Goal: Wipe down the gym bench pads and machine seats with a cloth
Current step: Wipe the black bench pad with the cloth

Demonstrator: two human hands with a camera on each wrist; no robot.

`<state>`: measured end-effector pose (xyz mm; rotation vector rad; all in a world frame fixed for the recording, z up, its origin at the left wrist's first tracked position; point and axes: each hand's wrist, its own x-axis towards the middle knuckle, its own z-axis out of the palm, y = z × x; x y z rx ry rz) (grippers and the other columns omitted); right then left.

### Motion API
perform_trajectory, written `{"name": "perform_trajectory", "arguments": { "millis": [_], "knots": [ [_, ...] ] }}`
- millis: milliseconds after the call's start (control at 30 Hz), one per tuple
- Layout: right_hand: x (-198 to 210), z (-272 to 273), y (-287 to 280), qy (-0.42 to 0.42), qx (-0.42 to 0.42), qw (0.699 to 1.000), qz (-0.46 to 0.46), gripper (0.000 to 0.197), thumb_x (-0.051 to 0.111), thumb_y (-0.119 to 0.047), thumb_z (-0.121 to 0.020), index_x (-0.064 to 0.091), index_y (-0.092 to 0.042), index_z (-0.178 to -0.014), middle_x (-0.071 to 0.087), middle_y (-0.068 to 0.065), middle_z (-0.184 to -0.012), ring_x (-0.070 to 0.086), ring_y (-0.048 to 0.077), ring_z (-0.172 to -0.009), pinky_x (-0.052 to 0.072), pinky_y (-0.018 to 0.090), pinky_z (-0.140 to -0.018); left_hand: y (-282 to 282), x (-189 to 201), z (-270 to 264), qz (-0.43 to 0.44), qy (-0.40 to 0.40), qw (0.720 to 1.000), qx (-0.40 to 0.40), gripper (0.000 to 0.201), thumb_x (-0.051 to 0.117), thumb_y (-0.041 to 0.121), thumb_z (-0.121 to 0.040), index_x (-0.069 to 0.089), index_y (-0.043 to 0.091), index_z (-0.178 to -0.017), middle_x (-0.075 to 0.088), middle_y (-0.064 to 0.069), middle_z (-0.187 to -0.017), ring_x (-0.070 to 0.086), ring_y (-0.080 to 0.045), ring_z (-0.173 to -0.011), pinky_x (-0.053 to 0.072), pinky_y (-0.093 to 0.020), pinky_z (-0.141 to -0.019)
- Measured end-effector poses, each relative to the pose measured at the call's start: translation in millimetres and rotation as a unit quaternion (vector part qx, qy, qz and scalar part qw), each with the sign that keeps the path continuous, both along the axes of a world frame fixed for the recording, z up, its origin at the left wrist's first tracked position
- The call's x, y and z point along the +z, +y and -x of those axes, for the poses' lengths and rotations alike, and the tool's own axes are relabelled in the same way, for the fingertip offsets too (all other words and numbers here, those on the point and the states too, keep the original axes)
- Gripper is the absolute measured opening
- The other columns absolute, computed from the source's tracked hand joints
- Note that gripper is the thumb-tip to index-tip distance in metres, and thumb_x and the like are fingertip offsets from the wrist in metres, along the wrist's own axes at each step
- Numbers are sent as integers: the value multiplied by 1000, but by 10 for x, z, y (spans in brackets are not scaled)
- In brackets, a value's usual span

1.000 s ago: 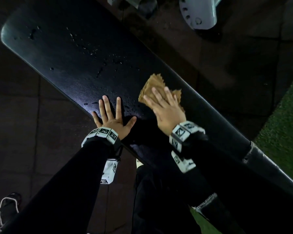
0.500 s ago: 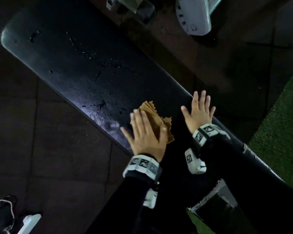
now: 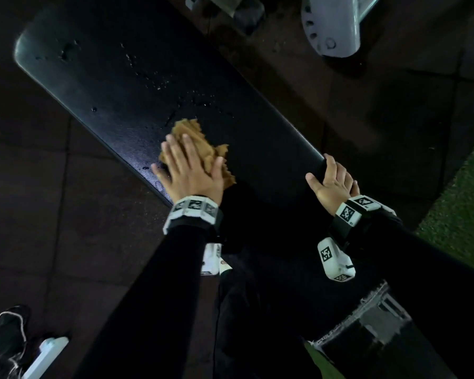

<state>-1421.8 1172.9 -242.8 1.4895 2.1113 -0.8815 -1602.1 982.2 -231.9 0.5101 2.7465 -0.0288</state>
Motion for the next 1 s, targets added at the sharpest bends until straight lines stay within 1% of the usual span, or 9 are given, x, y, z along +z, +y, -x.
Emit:
{"name": "perform_trajectory", "arguments": {
  "millis": [133,267,333,467,567,667,733,833,1000],
  "knots": [
    [-58,-15,9,-4,4,1000,-2,68,36,-57,-89,2,-37,-144,10,-3,-152,4,20,-142,-4,45,-114,-468,19,27,-23,-8,996,87,83,22,66,-92,-3,13,-152,-7,-14,-159,-4,-27,-147,1,-55,-117],
    [-64,-10,9,-9,2,1000,4,69,35,-57,-89,1,-36,-145,9,-2,-153,3,21,-142,-5,45,-114,-553,31,-508,-67,-28,990,124,85,39,58,-92,5,7,-151,-2,-23,-157,0,-36,-146,12,-60,-114],
    [-57,-10,16,-10,1,1000,3,69,36,-56,-89,1,-35,-145,8,-2,-153,3,21,-142,-5,45,-114,-447,29,-784,-72,-41,993,89,87,42,59,-91,10,5,-151,1,-26,-156,1,-41,-145,11,-61,-113],
    [-18,5,13,-13,4,1000,12,68,36,-55,-91,0,-35,-146,7,-2,-153,2,20,-143,-4,45,-115,-65,9,-1014,-71,-29,995,-70,87,32,66,-89,20,5,-150,13,-26,-155,9,-41,-144,7,-54,-116],
    [11,14,19,-11,1,1000,13,67,36,-54,-91,1,-35,-145,7,-2,-153,2,20,-143,-4,45,-115,157,-31,-763,-47,-10,990,-136,84,24,66,-92,8,11,-152,3,-20,-158,2,-35,-146,0,-50,-118],
    [26,5,7,3,3,1000,11,66,37,-53,-91,3,-35,-145,8,-2,-153,4,19,-142,-4,45,-115,175,-63,-305,-33,8,988,-149,79,19,64,-93,-1,16,-152,-2,-15,-159,-2,-30,-147,-6,-49,-117],
    [33,-1,-7,9,2,1000,7,66,36,-54,-91,4,-35,-145,8,-2,-153,4,19,-142,-4,45,-115,63,-71,-28,-29,16,994,-106,76,17,63,-93,-3,18,-152,-3,-12,-160,-2,-27,-147,-8,-49,-116],
    [40,4,-12,10,1,1000,3,66,36,-54,-91,4,-35,-145,9,-2,-153,4,19,-142,-4,45,-115,-214,-59,144,-35,23,999,5,76,18,63,-94,-2,18,-152,-4,-11,-160,-3,-27,-147,-3,-51,-117],
    [34,0,-3,6,5,1000,11,66,35,-54,-91,2,-35,-145,7,-3,-153,3,19,-143,-5,45,-115,-485,-40,-342,-119,-13,980,160,80,33,56,-94,0,10,-152,-6,-20,-158,0,-35,-146,8,-51,-118]
  ]
}}
